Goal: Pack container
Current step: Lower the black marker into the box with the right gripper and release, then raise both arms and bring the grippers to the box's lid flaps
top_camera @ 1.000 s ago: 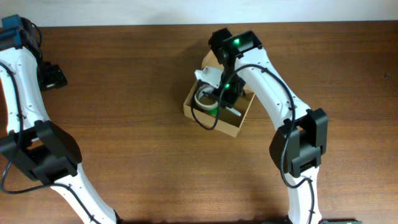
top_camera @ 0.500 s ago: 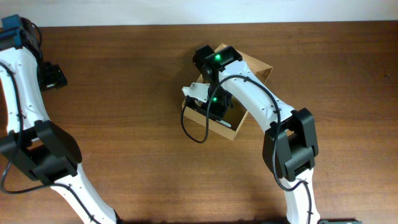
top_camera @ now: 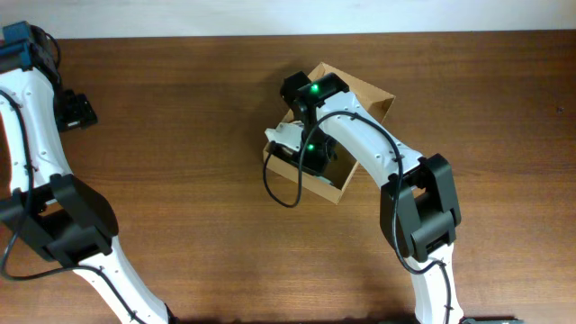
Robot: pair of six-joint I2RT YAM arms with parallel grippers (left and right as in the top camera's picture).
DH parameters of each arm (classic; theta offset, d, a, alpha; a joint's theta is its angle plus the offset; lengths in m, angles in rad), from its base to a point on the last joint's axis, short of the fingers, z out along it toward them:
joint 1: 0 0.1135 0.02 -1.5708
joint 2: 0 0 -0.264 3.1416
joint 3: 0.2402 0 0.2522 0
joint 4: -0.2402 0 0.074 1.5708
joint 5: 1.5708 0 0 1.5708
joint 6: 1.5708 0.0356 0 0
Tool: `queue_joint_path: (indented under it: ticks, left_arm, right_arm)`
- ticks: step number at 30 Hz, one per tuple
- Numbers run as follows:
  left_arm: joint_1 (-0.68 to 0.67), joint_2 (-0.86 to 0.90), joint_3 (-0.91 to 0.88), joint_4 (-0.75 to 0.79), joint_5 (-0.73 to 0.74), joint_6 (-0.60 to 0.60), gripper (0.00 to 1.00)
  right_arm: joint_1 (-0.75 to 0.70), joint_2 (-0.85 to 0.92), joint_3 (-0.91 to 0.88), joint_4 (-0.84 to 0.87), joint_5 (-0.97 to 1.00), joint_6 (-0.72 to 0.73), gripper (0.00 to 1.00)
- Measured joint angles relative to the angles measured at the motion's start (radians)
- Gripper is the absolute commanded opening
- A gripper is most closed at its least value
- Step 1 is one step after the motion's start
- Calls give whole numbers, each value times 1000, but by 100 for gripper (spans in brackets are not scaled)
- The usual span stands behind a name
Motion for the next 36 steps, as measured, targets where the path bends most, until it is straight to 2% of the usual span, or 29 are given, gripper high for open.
queue_joint_path:
  ticks: [4,9,12,13,17,19,24,25,31,33,36]
  left_arm:
    - [0,0,0,0,0,0,100]
    - [0,0,0,0,0,0,100]
    - [0,0,0,0,0,0,100]
    - [0,0,0,0,0,0,100]
    - [0,0,0,0,0,0,100]
    - [0,0,0,0,0,0,100]
    - [0,0,0,0,0,0,100]
    - [0,0,0,0,0,0,100]
    - [0,0,0,51,9,0,100]
    - [0,0,0,65,76,0,100]
    - [0,0,0,70,233,0,100]
  right_arm:
    - [0,0,0,6,2,9,35]
    - [0,0,24,-15,10,27,41]
    - [0,-6,89,-43,16,35,40]
    - [0,-11,117,-54,20,43,38]
    - [0,-60,262,-98,49,98,17]
    - [0,-96,348,-119,72,136,13]
    - [-2,-203,587,-167,164,262,10]
    - [-3,-223,620,-172,182,281,6]
    - [-70,-315,732,-276,260,392,4]
    - [-134,-323,735,-335,267,438,4]
    - [-243,-319,710,-336,261,497,4]
